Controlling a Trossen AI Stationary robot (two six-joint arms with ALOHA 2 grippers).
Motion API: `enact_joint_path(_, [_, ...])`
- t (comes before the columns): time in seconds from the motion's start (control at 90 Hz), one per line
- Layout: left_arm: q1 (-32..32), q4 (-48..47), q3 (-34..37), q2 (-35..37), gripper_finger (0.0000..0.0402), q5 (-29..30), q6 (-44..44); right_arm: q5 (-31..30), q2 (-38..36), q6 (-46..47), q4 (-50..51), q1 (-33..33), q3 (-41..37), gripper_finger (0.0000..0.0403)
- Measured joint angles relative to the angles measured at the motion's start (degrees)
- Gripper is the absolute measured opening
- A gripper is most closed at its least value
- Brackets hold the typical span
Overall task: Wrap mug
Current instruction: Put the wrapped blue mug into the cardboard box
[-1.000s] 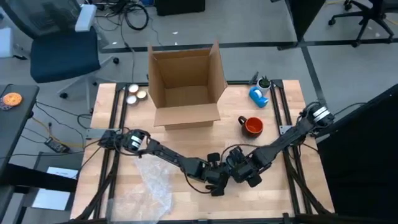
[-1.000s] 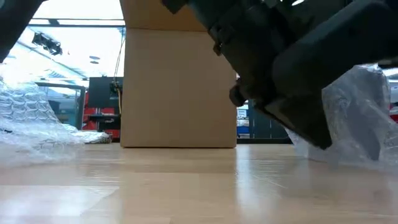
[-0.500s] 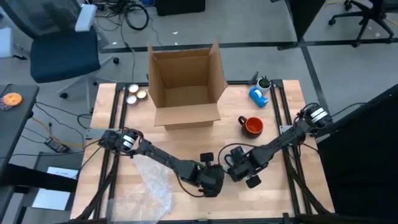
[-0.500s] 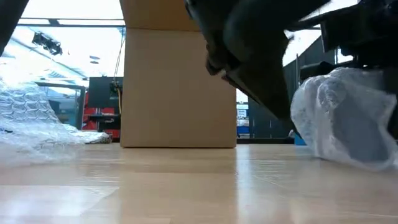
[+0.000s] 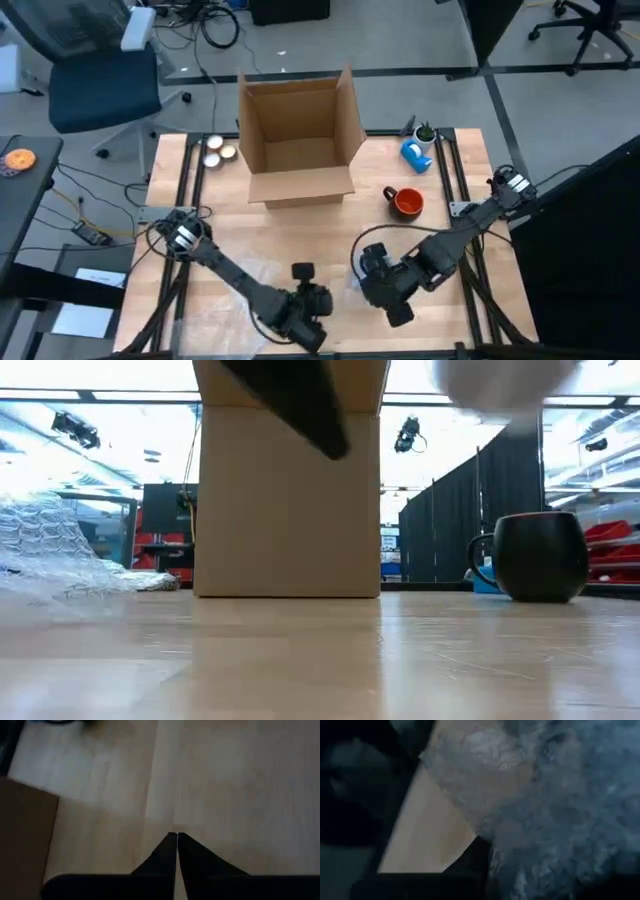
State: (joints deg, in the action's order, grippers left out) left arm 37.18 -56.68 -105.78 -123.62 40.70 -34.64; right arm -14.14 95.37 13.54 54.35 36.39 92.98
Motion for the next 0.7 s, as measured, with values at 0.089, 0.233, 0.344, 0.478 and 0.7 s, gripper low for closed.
enact_joint_path(0.089, [1.5, -5.1, 0.0, 0.1, 0.0000, 1.1, -5.0, -2.5, 0.0, -3.1, -0.1, -0.2, 5.7, 0.0011])
enact_joint_path(0.233, [4.0, -13.9, 0.0, 0.1, 0.0000, 3.8, -13.9, -8.0, -0.1, -13.3, -2.1, -2.5, 13.9, 0.0011])
enact_joint_path(0.344, [4.9, -18.5, 0.0, 0.1, 0.0000, 7.5, -19.3, -8.7, -0.1, -23.5, -7.2, -5.8, 18.1, 0.0011])
enact_joint_path(0.478, [3.5, -22.8, 3.8, 1.3, 0.0000, 7.4, -25.0, -7.2, -0.1, -35.5, -16.0, -11.5, 21.2, 0.0010])
enact_joint_path(0.7, [-0.2, -2.0, 25.4, 12.6, 0.0000, 7.3, -21.5, 0.5, -0.1, -45.7, -26.5, -23.4, 22.2, 0.0010])
